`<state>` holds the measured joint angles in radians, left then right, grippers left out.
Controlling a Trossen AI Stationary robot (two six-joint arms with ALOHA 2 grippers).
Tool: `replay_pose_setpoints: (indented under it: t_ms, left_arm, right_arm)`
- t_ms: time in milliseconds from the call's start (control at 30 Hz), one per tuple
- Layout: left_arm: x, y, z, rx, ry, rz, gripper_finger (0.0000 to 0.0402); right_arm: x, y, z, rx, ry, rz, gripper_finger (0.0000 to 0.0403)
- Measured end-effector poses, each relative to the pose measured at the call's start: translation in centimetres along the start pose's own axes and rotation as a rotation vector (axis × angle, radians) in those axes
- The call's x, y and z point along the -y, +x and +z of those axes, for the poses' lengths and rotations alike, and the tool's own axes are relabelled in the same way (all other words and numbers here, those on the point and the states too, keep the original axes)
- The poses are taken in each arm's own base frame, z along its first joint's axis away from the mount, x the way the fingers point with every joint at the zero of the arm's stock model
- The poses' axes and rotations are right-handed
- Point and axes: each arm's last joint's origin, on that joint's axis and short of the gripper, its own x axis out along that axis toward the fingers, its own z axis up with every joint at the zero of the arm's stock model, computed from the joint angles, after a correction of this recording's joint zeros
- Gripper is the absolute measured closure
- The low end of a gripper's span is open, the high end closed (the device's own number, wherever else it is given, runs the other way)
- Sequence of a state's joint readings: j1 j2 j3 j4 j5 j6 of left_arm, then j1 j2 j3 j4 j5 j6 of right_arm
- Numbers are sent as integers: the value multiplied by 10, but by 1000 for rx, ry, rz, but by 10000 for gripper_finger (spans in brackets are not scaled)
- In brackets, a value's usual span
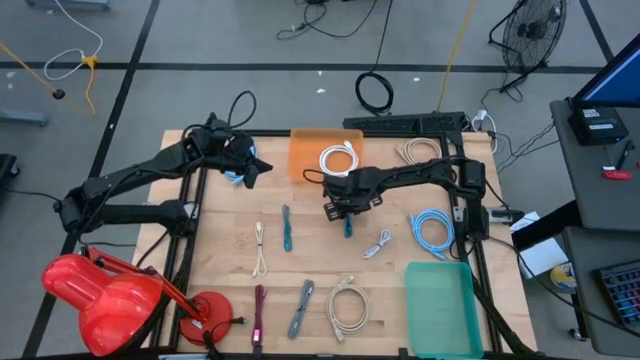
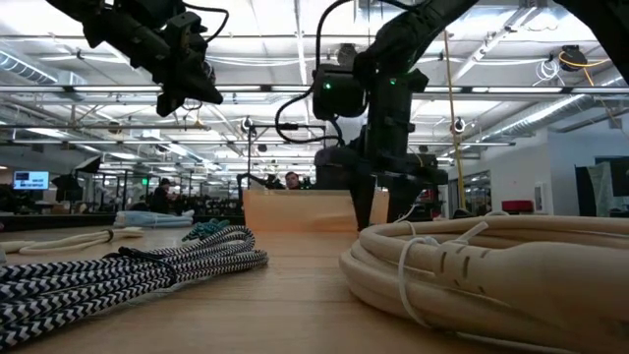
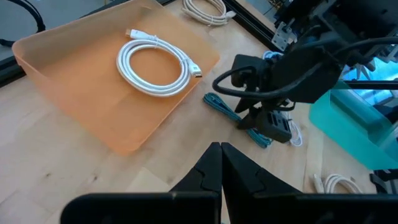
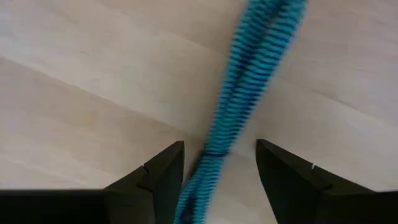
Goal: Pick & Place USB Port
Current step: Put the small right blue charger cable into the green bin
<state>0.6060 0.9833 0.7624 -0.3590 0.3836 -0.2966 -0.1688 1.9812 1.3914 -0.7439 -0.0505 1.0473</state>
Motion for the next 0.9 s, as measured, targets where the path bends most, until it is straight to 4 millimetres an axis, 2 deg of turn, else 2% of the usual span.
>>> replay_pose_setpoints:
  t_ms: [133, 367, 467, 667, 767, 900]
  left_arm:
    - [0, 0, 0, -5, -2, 2, 398]
    - [0, 0, 0, -1, -1, 12, 397]
    - [0, 0, 0, -1, -1, 14, 400]
    - [-1, 0, 0, 1, 4, 20, 398]
    - [-1, 0, 0, 1, 4, 20, 399]
    - [-1, 0, 0, 0, 1, 20, 397]
  right_arm:
    - [3, 4, -2, 2, -2, 0, 264]
    - [3, 3, -5, 7, -57, 3, 374]
    - [-2, -8, -6, 25, -124, 67, 388]
    - [1, -62, -14, 69, -226, 199, 372]
    - [5, -97, -27, 109, -300, 266, 388]
    - [20, -141, -50, 140, -366, 321, 389]
